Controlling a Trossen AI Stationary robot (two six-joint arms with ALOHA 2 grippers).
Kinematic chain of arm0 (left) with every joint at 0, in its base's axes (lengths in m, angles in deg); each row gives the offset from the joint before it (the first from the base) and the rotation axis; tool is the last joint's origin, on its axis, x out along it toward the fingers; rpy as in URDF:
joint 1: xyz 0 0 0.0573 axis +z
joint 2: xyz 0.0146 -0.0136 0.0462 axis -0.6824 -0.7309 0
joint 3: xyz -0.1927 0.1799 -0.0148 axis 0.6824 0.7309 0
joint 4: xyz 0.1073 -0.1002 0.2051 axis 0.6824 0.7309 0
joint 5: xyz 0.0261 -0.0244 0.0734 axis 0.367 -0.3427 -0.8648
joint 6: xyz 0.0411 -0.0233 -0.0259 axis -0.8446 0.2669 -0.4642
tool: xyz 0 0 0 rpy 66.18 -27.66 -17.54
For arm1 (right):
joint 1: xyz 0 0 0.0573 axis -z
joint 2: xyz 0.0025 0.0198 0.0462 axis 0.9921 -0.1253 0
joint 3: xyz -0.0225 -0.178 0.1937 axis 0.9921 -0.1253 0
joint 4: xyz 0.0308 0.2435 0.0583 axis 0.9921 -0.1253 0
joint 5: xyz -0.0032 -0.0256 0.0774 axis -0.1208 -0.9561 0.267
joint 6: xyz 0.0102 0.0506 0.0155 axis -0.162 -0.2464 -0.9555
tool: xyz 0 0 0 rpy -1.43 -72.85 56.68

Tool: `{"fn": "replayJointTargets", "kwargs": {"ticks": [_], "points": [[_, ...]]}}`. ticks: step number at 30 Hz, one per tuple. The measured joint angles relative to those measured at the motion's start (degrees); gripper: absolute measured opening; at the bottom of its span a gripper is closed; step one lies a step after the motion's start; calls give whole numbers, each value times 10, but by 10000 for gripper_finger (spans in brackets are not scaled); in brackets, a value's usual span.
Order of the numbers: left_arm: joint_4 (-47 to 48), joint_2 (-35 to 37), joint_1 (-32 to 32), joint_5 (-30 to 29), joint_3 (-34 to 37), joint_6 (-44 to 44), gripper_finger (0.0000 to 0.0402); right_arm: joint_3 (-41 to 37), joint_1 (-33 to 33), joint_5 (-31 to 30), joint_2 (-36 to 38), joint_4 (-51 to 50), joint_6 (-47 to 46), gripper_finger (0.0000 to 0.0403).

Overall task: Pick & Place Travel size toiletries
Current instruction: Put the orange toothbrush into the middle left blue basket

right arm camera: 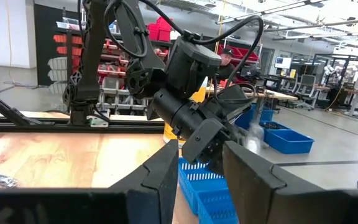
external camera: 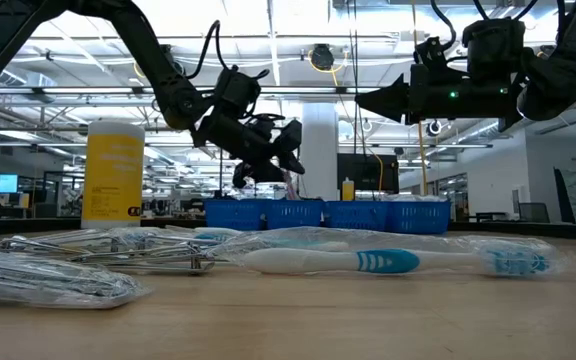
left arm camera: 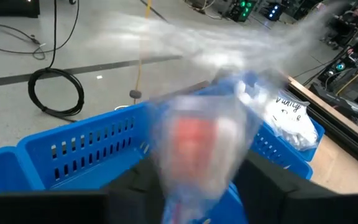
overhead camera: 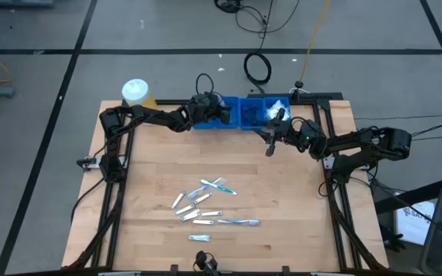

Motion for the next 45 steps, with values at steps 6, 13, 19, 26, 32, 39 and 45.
{"fn": "replayJointTargets", "kwargs": {"ticks": [6,13,19,26,32,39,45], "points": [[4,18,-2,7,0,-41,268,0,0,0,0,-2,0,114],[67,81,-22,-11,0,-170,311,0,0,0,0,-7,0,114],[92,125,-45,-95,0,-258,310,0,0,-12,0,-7,0,116],[230,163,-62,-102,-1,-255,288,0,0,-10,0,-14,-9,116],[422,161,-82,-123,0,-297,266,0,0,-11,0,-17,-13,116],[462,159,-74,-208,0,-273,248,0,0,-10,0,-13,-14,116],[461,158,-49,-132,0,-298,240,0,0,-10,0,-13,-15,116]]}}
